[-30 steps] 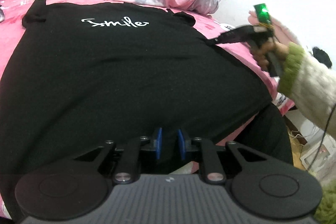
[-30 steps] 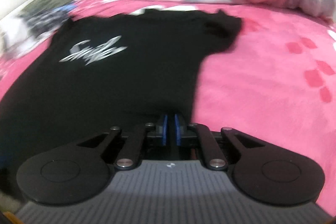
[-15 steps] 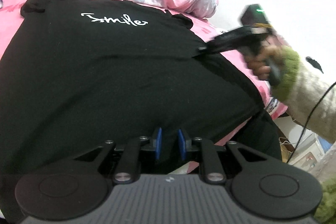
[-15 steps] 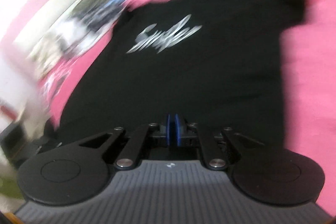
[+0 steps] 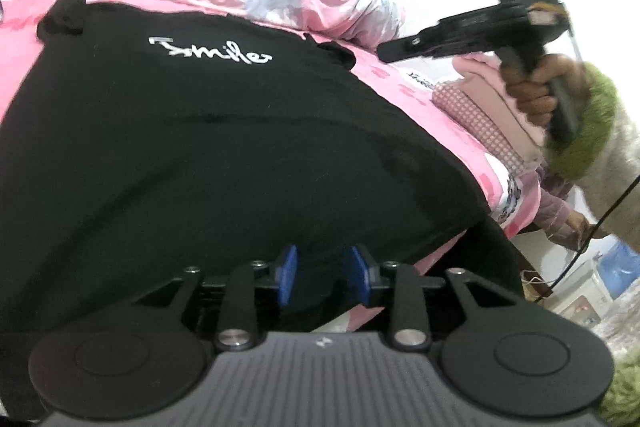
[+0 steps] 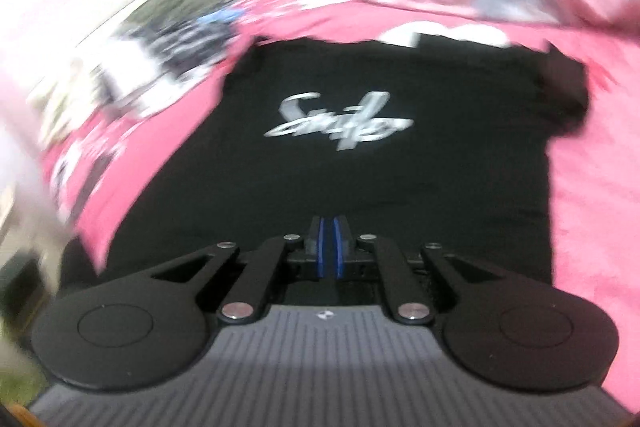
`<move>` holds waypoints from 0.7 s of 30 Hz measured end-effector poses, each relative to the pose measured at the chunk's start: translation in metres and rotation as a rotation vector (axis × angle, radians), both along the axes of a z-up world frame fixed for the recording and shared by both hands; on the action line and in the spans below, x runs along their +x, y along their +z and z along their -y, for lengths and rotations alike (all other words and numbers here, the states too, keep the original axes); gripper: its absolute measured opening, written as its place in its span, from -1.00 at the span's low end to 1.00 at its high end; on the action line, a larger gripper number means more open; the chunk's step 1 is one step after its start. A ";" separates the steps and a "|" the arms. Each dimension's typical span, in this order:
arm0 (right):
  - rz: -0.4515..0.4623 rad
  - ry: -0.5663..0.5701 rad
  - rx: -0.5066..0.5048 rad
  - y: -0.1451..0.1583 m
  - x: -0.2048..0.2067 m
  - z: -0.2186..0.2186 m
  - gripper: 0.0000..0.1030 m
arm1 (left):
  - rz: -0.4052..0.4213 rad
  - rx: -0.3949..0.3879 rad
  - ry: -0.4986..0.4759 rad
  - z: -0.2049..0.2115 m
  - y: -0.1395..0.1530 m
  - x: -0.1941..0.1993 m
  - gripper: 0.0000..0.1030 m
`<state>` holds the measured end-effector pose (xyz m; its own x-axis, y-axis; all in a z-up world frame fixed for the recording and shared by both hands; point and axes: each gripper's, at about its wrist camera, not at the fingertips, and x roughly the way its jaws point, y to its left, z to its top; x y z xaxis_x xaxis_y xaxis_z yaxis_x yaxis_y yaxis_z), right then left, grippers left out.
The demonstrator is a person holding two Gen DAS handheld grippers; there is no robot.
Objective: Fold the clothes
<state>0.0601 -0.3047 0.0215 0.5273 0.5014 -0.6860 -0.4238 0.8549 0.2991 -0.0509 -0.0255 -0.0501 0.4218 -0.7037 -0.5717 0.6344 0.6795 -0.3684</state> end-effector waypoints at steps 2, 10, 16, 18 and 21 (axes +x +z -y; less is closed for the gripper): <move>0.055 0.055 -0.021 0.019 -0.009 -0.013 -0.89 | 0.022 0.007 0.016 -0.001 0.005 -0.004 -0.19; 0.277 0.083 -0.021 0.068 -0.031 -0.039 -0.75 | 0.043 0.027 0.084 -0.005 0.012 -0.005 -0.10; 0.227 0.108 -0.068 0.058 -0.012 -0.054 -0.75 | 0.022 0.036 0.093 -0.006 0.008 0.000 -0.12; 0.149 0.123 -0.102 0.037 0.006 -0.062 -0.75 | 0.016 0.037 0.096 -0.007 0.008 0.000 -0.12; 0.035 0.166 -0.165 -0.007 0.034 -0.081 -0.75 | 0.006 0.038 0.098 -0.008 0.007 -0.001 -0.12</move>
